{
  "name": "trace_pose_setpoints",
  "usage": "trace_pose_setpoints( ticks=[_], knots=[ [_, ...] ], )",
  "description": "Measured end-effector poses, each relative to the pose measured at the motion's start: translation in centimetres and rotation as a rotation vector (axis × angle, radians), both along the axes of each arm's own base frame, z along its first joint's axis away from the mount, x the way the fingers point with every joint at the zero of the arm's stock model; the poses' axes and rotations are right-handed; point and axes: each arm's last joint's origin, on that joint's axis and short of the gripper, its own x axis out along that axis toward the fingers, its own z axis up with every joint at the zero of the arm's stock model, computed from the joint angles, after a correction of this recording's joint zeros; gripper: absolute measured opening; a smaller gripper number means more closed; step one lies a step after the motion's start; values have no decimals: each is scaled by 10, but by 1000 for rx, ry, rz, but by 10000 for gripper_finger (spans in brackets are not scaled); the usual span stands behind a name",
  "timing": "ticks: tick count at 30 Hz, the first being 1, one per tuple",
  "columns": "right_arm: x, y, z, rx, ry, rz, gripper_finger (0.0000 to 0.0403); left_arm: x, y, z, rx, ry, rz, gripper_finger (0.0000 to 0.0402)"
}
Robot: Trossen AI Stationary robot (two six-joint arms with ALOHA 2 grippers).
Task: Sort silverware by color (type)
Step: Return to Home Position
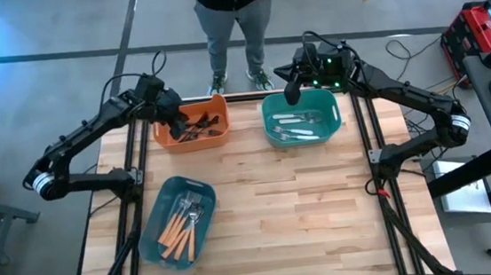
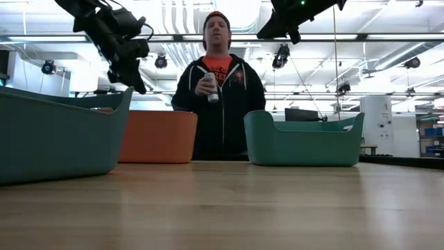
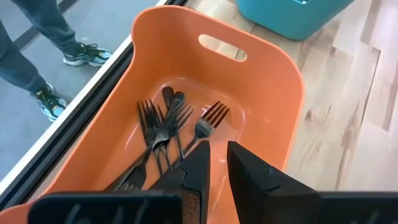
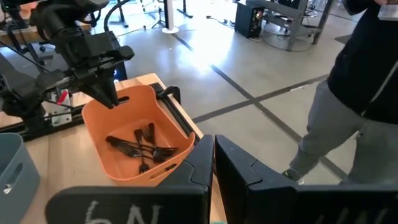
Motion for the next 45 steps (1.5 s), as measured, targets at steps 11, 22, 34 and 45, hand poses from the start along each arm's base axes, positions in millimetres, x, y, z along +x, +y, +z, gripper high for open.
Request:
trace_pose_setpoints(
  ticks=[11, 22, 34, 45],
  knots=[
    [1, 0, 5, -15, -39, 11, 9, -8, -14, 17, -17, -124, -43, 38],
    [1, 0, 7, -18, -61, 11, 9, -26, -34, 37, 13, -213, 4, 38],
    [2, 0, 9, -30, -82, 11, 9, -35, -44, 46, 45, -257, 12, 38],
    [2, 0, 9, -19, -87, 5, 9, -17, -18, 24, -5, -124, 125, 38]
  ],
)
